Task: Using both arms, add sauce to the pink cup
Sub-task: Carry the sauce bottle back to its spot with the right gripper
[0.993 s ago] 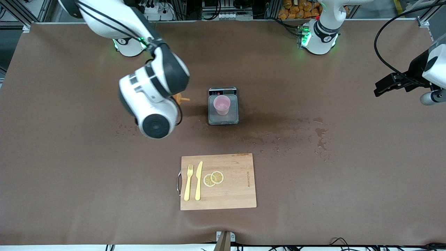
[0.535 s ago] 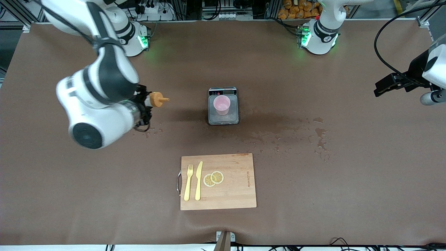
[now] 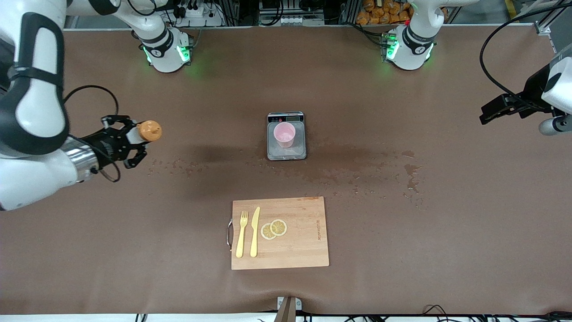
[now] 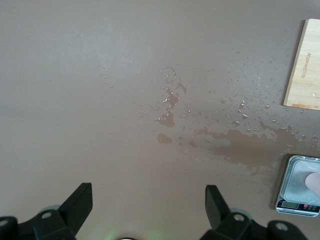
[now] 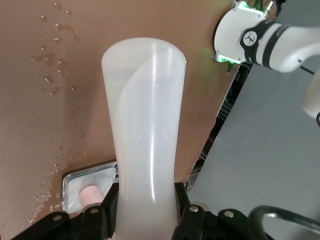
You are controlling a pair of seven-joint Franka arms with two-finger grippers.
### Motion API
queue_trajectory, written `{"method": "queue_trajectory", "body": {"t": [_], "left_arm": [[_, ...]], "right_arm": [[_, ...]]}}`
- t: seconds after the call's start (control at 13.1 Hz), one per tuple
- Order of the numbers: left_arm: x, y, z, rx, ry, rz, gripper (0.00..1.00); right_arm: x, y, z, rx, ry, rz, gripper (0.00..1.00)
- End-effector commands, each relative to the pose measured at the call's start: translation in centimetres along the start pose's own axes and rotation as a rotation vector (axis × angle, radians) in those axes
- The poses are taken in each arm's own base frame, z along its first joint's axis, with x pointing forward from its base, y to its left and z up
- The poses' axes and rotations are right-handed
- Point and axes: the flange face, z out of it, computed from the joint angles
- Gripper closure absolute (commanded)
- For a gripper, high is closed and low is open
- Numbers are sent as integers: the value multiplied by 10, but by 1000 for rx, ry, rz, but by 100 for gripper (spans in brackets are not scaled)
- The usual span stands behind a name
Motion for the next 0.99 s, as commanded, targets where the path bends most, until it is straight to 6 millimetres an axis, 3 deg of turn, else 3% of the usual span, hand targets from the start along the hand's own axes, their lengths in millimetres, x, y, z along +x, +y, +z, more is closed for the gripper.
{"method": "queue_trajectory", "body": {"t": [0.0, 0.23, 0.53, 0.92], "left_arm": [[-3, -1, -3, -5, 15, 8, 0], [-3, -2, -4, -5, 16, 9, 0], [-3, -1, -3, -5, 15, 11, 0], [-3, -1, -2, -4, 13, 12, 0]], "right_arm": [[42, 18, -16, 11, -93, -123, 93], [115, 22, -17, 50, -243, -252, 92], [199, 10, 2, 92, -357, -400, 93], [306, -14, 62, 158, -545, -566, 95]]}}
